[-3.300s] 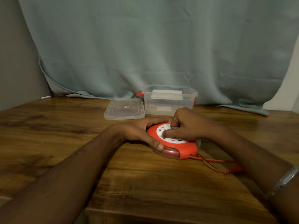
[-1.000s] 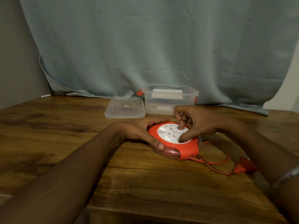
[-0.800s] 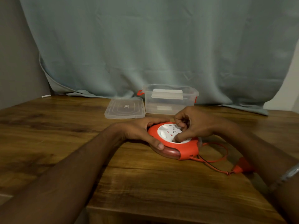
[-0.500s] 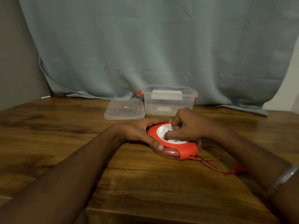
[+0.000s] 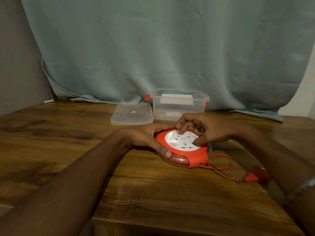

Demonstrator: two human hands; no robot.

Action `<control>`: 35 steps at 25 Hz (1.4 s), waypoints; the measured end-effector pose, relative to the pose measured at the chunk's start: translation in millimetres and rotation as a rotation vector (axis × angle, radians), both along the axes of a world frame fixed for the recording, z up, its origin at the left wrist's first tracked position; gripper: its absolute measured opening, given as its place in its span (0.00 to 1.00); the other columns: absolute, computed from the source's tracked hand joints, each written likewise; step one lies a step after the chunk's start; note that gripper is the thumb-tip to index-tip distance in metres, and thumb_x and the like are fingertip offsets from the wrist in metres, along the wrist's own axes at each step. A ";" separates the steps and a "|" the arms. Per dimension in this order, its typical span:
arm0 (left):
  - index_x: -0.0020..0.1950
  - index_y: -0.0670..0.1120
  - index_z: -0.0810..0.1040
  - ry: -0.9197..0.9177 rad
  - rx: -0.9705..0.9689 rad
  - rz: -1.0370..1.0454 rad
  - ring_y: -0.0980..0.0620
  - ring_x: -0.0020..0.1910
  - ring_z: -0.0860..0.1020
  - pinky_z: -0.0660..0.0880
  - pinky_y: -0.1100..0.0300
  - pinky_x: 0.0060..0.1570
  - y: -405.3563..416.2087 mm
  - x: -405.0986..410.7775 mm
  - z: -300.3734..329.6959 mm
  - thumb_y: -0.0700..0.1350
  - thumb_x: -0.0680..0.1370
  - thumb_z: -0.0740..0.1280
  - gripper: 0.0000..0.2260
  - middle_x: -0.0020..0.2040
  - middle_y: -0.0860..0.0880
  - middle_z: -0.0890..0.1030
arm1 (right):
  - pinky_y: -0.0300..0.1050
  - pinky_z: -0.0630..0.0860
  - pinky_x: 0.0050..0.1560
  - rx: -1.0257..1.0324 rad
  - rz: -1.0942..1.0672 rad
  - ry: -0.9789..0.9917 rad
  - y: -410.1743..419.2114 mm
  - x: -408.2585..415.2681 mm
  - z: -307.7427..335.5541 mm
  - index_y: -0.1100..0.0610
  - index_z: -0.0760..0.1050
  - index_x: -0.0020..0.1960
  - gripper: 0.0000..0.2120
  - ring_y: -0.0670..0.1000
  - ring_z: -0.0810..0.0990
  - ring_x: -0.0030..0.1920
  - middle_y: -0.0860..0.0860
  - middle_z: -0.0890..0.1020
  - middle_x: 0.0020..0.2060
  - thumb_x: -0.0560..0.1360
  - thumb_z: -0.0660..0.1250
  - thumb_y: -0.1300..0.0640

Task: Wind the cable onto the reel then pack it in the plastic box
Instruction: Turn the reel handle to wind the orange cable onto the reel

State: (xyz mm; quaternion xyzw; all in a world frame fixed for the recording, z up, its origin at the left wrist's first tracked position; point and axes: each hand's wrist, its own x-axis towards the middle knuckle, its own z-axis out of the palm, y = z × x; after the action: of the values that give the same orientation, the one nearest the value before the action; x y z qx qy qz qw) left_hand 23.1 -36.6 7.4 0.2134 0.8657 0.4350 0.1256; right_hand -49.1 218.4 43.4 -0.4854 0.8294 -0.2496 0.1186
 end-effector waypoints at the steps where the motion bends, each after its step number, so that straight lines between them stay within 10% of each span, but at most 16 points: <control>1: 0.72 0.65 0.69 0.000 -0.013 -0.004 0.69 0.64 0.78 0.75 0.68 0.65 1.2 1.7 1.9 0.40 0.70 0.83 0.39 0.69 0.64 0.77 | 0.49 0.70 0.38 -0.001 0.001 -0.031 0.6 -1.8 0.3 0.52 0.72 0.65 0.31 0.55 0.72 0.37 0.49 0.86 0.57 0.65 0.75 0.65; 6: 0.74 0.63 0.67 -0.007 -0.036 0.012 0.79 0.55 0.76 0.72 0.79 0.52 2.6 2.8 4.8 0.35 0.73 0.79 0.39 0.63 0.69 0.73 | 0.39 0.72 0.32 0.004 -0.099 -0.008 1.9 3.5 1.4 0.48 0.62 0.63 0.39 0.43 0.73 0.29 0.55 0.84 0.48 0.64 0.83 0.65; 17: 0.80 0.60 0.67 0.012 -0.035 0.035 0.61 0.71 0.75 0.73 0.61 0.72 1.5 -0.7 0.0 0.51 0.63 0.85 0.48 0.74 0.63 0.75 | 0.45 0.67 0.33 0.048 -0.172 0.276 -15.2 19.7 -0.5 0.53 0.71 0.32 0.19 0.42 0.71 0.27 0.42 0.73 0.23 0.63 0.79 0.45; 23: 0.71 0.62 0.73 0.033 0.010 0.037 0.60 0.66 0.80 0.77 0.62 0.67 5.6 1.6 -1.6 0.39 0.69 0.82 0.36 0.66 0.63 0.82 | 0.54 0.70 0.31 0.032 -0.177 0.459 -33.5 24.9 -10.6 0.54 0.69 0.23 0.25 0.48 0.70 0.25 0.49 0.71 0.20 0.71 0.69 0.40; 28: 0.67 0.63 0.73 0.052 -0.029 0.046 0.70 0.61 0.79 0.74 0.73 0.58 5.4 1.8 -0.1 0.33 0.73 0.78 0.33 0.59 0.73 0.82 | 0.50 0.77 0.36 -0.066 -0.136 0.342 -18.6 14.9 -2.8 0.50 0.80 0.39 0.05 0.42 0.79 0.33 0.43 0.83 0.33 0.70 0.75 0.51; 31: 0.78 0.60 0.69 0.038 -0.051 0.073 0.65 0.67 0.77 0.74 0.69 0.65 2.8 -1.4 -2.2 0.46 0.69 0.84 0.42 0.68 0.68 0.78 | 0.29 0.71 0.36 0.013 -0.089 0.163 0.6 11.2 10.1 0.56 0.81 0.58 0.17 0.33 0.79 0.36 0.48 0.86 0.51 0.72 0.77 0.67; 35: 0.82 0.58 0.64 0.026 -0.068 0.082 0.62 0.69 0.75 0.73 0.67 0.68 1.3 -2.3 -2.7 0.52 0.63 0.85 0.51 0.72 0.64 0.75 | 0.34 0.70 0.33 0.037 -0.077 0.049 8.9 -1.7 8.6 0.53 0.74 0.63 0.27 0.39 0.75 0.30 0.49 0.87 0.57 0.70 0.80 0.67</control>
State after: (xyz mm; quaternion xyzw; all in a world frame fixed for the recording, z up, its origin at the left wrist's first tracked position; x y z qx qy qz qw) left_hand 20.8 -35.3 4.7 0.1788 0.8896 0.4074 0.1038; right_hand -50.8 227.3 52.0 -0.4569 0.8546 -0.2266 0.0973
